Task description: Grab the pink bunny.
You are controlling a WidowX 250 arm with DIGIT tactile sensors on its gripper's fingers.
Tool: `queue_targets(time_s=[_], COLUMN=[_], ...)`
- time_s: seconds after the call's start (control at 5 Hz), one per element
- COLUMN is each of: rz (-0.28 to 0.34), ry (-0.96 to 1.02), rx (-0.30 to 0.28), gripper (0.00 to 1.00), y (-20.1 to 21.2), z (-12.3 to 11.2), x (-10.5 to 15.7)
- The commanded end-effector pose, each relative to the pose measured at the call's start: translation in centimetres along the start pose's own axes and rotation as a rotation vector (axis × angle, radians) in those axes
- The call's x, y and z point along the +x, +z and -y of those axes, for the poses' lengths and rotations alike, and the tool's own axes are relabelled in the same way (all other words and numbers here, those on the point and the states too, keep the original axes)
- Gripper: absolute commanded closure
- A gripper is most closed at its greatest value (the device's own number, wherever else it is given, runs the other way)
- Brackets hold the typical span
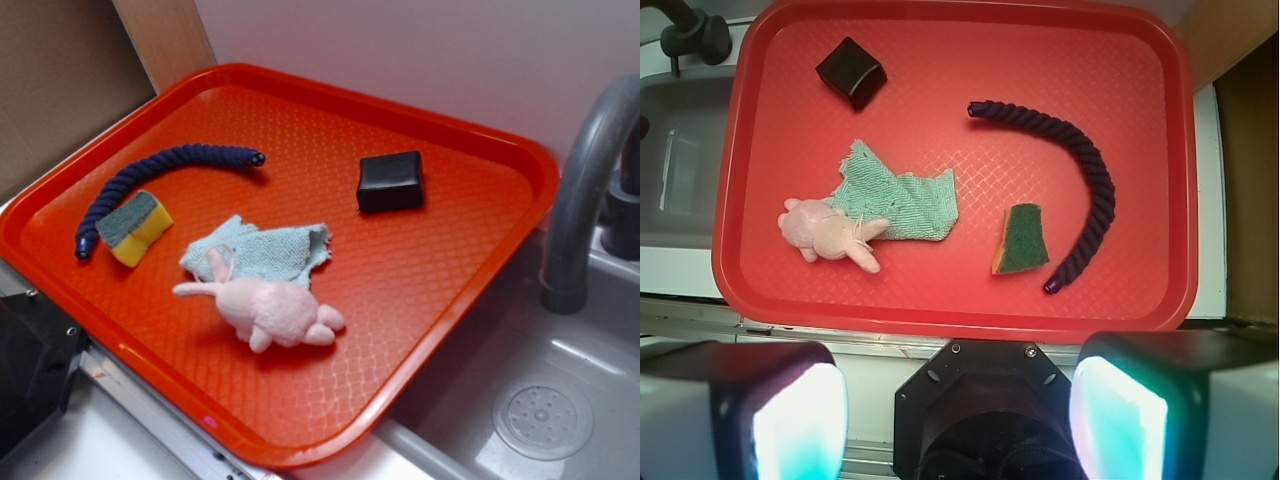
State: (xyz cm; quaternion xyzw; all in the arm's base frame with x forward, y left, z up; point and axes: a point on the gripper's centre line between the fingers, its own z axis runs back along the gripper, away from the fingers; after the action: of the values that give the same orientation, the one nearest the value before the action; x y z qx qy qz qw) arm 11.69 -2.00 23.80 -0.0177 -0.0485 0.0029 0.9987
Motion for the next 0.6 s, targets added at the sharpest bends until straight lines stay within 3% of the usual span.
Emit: queue_targets(time_s=[0.0, 0.2, 0.4], rz=[0.0, 0.026, 0.0], ry=[0.0, -0.253, -0.405], rx=[0.0, 0.012, -0.036], gripper=[0.0, 0.0, 0.0], y=[0.0, -1.5, -3.0], z=[0.0, 1.1, 1.6], x=[0.0, 1.0, 1.8])
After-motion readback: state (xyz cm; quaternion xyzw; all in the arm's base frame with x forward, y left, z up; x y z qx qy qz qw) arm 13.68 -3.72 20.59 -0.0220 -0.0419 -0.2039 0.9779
